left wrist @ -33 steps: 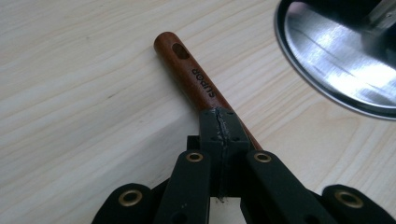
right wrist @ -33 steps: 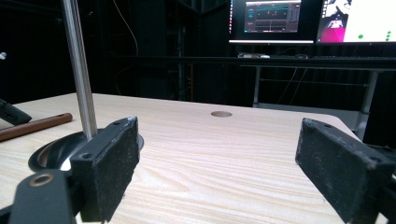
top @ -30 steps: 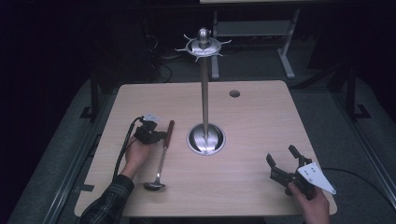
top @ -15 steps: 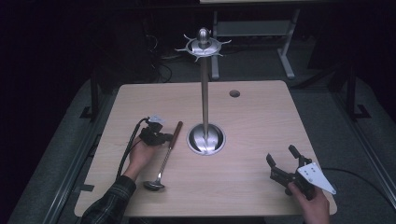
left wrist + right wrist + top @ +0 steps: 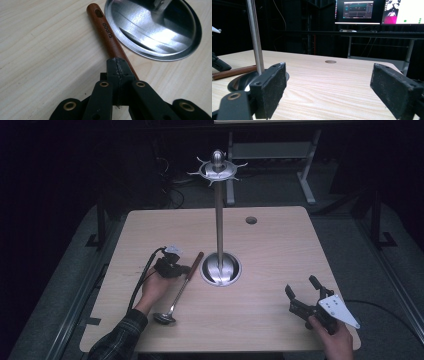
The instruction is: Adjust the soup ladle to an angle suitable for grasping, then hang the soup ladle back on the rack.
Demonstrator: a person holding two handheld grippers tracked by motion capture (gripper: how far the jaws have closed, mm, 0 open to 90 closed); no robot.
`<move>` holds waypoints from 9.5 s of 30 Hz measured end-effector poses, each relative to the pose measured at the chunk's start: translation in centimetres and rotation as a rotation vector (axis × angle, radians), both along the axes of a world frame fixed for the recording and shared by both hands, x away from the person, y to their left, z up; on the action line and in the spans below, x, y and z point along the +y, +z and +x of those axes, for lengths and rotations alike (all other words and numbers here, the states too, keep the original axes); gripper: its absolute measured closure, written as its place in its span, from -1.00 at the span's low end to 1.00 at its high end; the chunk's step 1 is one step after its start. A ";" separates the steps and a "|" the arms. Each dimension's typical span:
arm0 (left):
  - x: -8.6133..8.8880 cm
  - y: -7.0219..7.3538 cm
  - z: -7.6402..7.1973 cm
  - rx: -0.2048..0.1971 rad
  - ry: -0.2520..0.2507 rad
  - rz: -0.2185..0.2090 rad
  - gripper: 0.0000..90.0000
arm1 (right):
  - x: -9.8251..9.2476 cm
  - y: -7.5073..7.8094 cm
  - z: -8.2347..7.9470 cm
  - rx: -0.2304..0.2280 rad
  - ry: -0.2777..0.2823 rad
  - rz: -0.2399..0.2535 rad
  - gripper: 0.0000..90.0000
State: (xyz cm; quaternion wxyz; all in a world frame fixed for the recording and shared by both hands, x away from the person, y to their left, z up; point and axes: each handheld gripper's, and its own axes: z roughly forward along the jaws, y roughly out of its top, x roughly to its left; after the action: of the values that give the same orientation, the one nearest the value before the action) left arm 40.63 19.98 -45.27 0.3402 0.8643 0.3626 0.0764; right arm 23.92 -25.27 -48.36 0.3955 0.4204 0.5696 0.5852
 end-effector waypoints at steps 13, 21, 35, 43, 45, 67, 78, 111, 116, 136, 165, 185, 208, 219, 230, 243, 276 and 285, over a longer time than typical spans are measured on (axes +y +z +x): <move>1.3 3.2 -4.8 0.037 -0.076 0.020 1.00 | 0.0 0.0 0.0 -0.002 -0.002 0.001 -0.71; 1.3 3.4 -8.5 0.069 -0.129 0.060 1.00 | 0.0 0.0 0.0 -0.003 -0.002 0.001 -0.71; 1.7 1.9 -9.9 0.131 -0.130 0.126 1.00 | 0.0 0.0 0.0 -0.004 -0.003 0.001 -0.71; 1.4 1.4 -9.8 0.149 -0.136 0.153 1.00 | 0.0 0.0 0.0 -0.002 -0.004 -0.001 -0.71; 1.3 1.3 -9.8 0.147 -0.128 0.146 1.00 | 0.0 0.0 0.0 -0.001 -0.004 -0.001 -0.71; 3.0 1.5 -9.1 0.129 -0.065 0.211 1.00 | 0.0 0.0 0.0 -0.004 -0.001 0.001 -0.71; 4.9 1.7 -8.2 0.084 0.006 0.282 1.00 | 0.0 0.0 0.0 -0.005 0.000 0.001 -0.71; 2.6 5.5 -4.0 0.141 -0.017 0.175 0.32 | 0.0 0.0 0.0 -0.001 -0.001 0.000 -0.71; 1.6 5.9 -2.5 0.148 -0.010 0.180 0.25 | 0.0 0.0 0.0 0.001 -0.001 0.000 -0.71; -1.3 3.1 2.2 0.194 -0.030 0.279 0.17 | 0.0 0.0 0.0 0.001 0.003 0.000 -0.71; -2.0 1.5 2.8 0.213 -0.032 0.349 0.55 | 0.0 0.0 0.0 0.000 0.004 0.000 -0.71; -1.6 1.9 2.5 0.194 -0.014 0.323 0.64 | 0.0 0.0 0.0 -0.001 0.004 0.001 -0.71; 3.2 6.9 1.1 0.070 -0.044 -0.015 0.65 | 0.0 0.0 0.0 -0.001 0.004 0.003 -0.71; 4.9 8.5 0.3 0.004 -0.070 -0.173 0.65 | 0.0 0.0 0.0 0.000 0.005 0.000 -0.71; 5.5 10.9 -0.7 -0.061 -0.093 -0.237 0.65 | 0.0 0.0 0.0 -0.001 0.004 0.000 -0.71; 5.5 12.8 -1.8 -0.128 -0.105 -0.283 0.64 | 0.0 0.0 0.0 -0.002 0.003 0.000 -0.71; 3.8 21.1 -2.4 -0.311 -0.199 -0.348 0.64 | 0.0 0.0 0.0 0.003 0.004 0.002 -0.71; 3.1 22.7 -1.1 -0.327 -0.230 -0.342 0.64 | -0.1 0.0 0.0 -0.001 0.004 0.004 -0.71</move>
State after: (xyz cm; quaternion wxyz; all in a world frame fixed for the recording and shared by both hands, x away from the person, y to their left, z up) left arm 39.56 23.06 -22.53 0.5420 0.8059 0.2098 0.1133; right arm 23.97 -25.32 -48.36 0.3938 0.4198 0.5692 0.5871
